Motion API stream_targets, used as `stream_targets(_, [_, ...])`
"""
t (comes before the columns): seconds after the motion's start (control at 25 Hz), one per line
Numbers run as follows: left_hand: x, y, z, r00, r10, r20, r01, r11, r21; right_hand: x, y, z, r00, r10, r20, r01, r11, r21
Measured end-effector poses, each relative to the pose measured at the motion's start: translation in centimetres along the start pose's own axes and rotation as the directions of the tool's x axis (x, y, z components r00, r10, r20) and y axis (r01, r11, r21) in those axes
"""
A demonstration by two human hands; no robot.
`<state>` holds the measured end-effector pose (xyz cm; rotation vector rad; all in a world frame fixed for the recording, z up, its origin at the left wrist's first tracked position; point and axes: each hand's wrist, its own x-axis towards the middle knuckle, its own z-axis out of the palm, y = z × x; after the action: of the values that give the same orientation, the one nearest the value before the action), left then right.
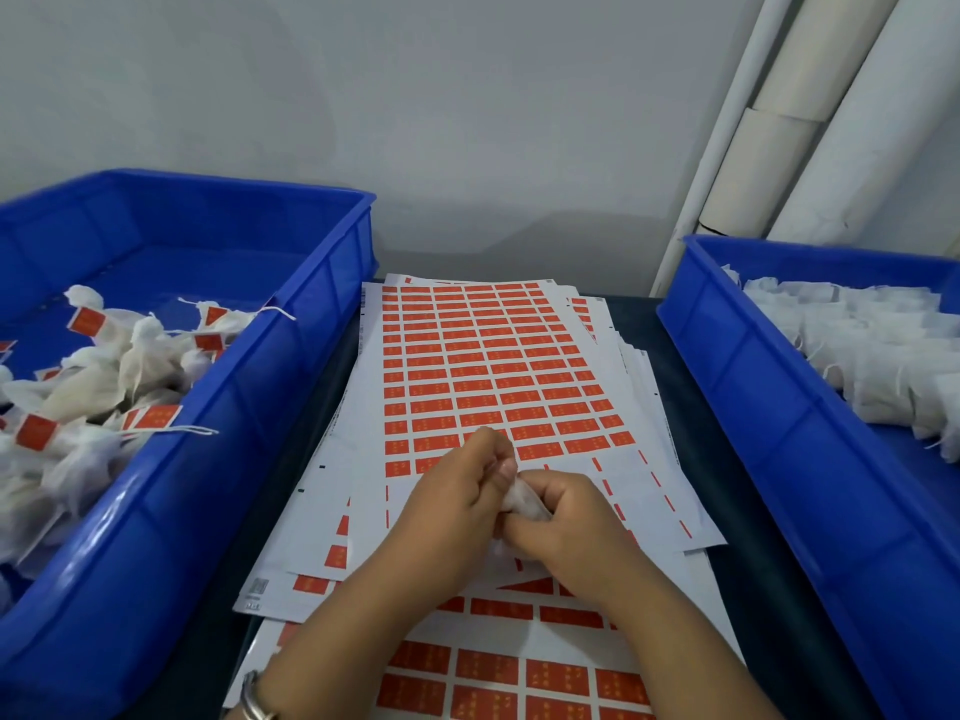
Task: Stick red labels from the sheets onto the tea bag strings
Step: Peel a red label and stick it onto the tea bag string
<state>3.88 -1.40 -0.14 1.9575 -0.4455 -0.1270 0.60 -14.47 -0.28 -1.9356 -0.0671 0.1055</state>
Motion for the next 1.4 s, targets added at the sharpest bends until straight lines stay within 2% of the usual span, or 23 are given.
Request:
stream_targets(0.12, [0.1,-0.1,0.1,0.997,-0.050,-0.058,0.045,0.995,-0.094,0.1,0.1,0.7,0.996,-0.013,-0.091,0.016,0.999,0.036])
stream_targets(0.28, [0.2,0.2,0.1,0.991,-0.079,-0.107,0.057,0.979,-0.196,-0.1,-0.1,1.3,0.972,-0.089,-0.220,0.075,0.995,-0.072])
stream_targets(0.44, [0.5,0.1,0.0,0.970,-0.195,-0.144,0.154,0.954,-0.257,0.2,0.1,0.7,0.957,0.035,-0.288,-0.011,0.996,0.088])
stream_targets(0.52, [0.4,0.1,0.1,0.965,-0.240,-0.111,0.199,0.935,-0.293,0.3,0.3,0.7,0.953,-0.026,-0.303,0.020,1.000,-0.022])
stream_targets(0.6, [0.4,0.0,0.3,0.962,-0.258,-0.095,0.215,0.922,-0.321,0.1,0.4,1.0,0.929,-0.161,-0.333,0.093,0.973,-0.211])
stream_targets(0.72, [0.5,-0.1,0.5,0.952,-0.287,-0.103,0.238,0.911,-0.338,0.2,0.9,1.2,0.829,-0.371,-0.418,0.175,0.882,-0.437])
stream_targets(0.84, [0.6,0.0,0.7,0.948,-0.296,-0.119,0.250,0.920,-0.302,0.3,1.1,1.0,0.776,-0.449,-0.443,0.167,0.824,-0.542])
stream_targets(0.96, [0.6,0.1,0.6,0.945,-0.306,-0.114,0.242,0.891,-0.384,0.4,1.1,0.9,0.814,-0.379,-0.440,0.121,0.852,-0.510])
stream_targets(1.04, [0.5,0.2,0.2,0.962,-0.266,-0.064,0.217,0.885,-0.412,0.6,1.2,0.7,0.837,-0.316,-0.447,0.090,0.885,-0.457])
stream_targets(1.12, [0.4,0.3,0.1,0.979,-0.203,0.003,0.190,0.912,-0.362,0.8,1.2,0.5,0.866,-0.262,-0.426,0.063,0.903,-0.426])
stream_targets(1.2, [0.5,0.2,0.0,0.978,-0.210,-0.013,0.195,0.930,-0.312,0.7,1.0,0.4,0.892,-0.199,-0.406,0.029,0.921,-0.389])
stream_targets(1.32, [0.6,0.3,-0.3,0.970,-0.235,-0.060,0.198,0.909,-0.366,0.7,0.5,0.4,0.925,-0.025,-0.380,-0.038,0.987,-0.159])
stream_targets(1.4, [0.7,0.0,-0.3,0.966,-0.244,-0.088,0.188,0.894,-0.407,0.7,0.3,0.3,0.940,0.106,-0.324,-0.108,0.994,0.012])
